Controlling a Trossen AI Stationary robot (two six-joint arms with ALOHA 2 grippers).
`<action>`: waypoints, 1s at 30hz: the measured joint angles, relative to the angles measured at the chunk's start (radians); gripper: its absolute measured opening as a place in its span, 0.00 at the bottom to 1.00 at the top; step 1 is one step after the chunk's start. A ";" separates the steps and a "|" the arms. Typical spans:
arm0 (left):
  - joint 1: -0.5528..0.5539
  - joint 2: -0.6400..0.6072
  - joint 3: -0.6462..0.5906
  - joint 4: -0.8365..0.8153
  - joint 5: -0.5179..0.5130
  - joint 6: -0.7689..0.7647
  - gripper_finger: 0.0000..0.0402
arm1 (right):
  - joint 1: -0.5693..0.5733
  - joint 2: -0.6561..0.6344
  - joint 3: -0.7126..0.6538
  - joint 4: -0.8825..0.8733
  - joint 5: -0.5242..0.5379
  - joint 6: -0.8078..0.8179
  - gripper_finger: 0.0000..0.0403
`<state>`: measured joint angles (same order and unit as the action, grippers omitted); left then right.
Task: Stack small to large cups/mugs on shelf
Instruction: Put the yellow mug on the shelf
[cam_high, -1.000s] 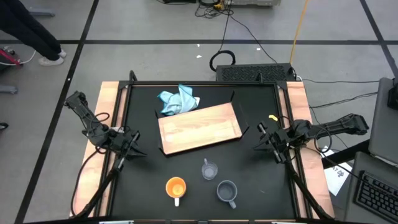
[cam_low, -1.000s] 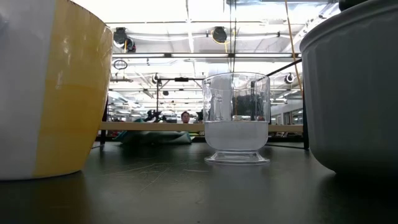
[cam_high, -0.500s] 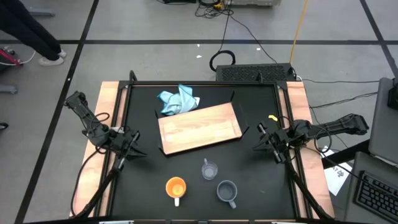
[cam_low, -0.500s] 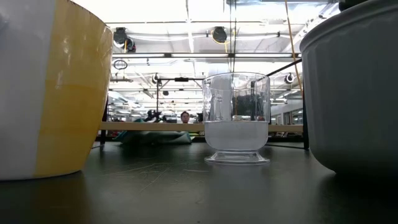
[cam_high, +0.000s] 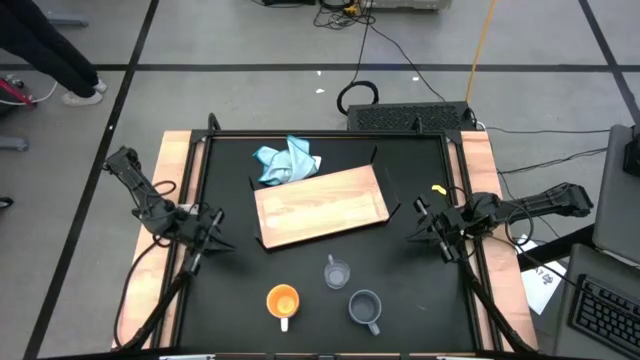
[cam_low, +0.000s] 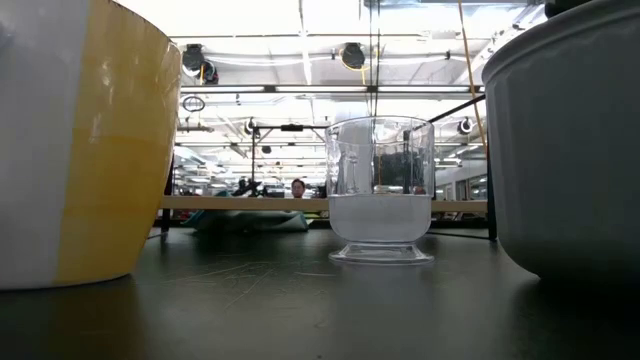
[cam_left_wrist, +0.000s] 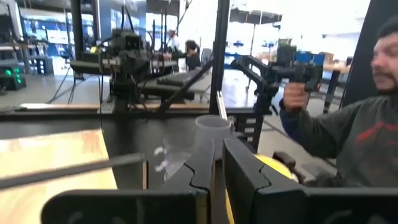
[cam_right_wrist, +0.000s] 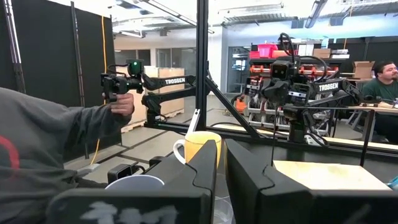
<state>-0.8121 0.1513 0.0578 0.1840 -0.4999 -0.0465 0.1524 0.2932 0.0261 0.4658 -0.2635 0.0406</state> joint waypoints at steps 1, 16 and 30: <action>0.000 0.000 0.000 0.012 -0.001 0.014 0.07 | 0.000 0.000 0.000 0.000 0.000 0.000 0.06; 0.000 0.088 0.000 0.210 0.000 0.067 0.00 | 0.000 0.000 0.000 0.001 0.000 -0.016 0.06; 0.000 0.455 0.220 0.217 -0.039 0.078 0.00 | 0.000 0.000 0.000 0.001 0.000 -0.030 0.06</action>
<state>-0.8124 0.6058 0.2780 0.4013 -0.5393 0.0311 0.1524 0.2928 0.0261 0.4667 -0.2634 0.0105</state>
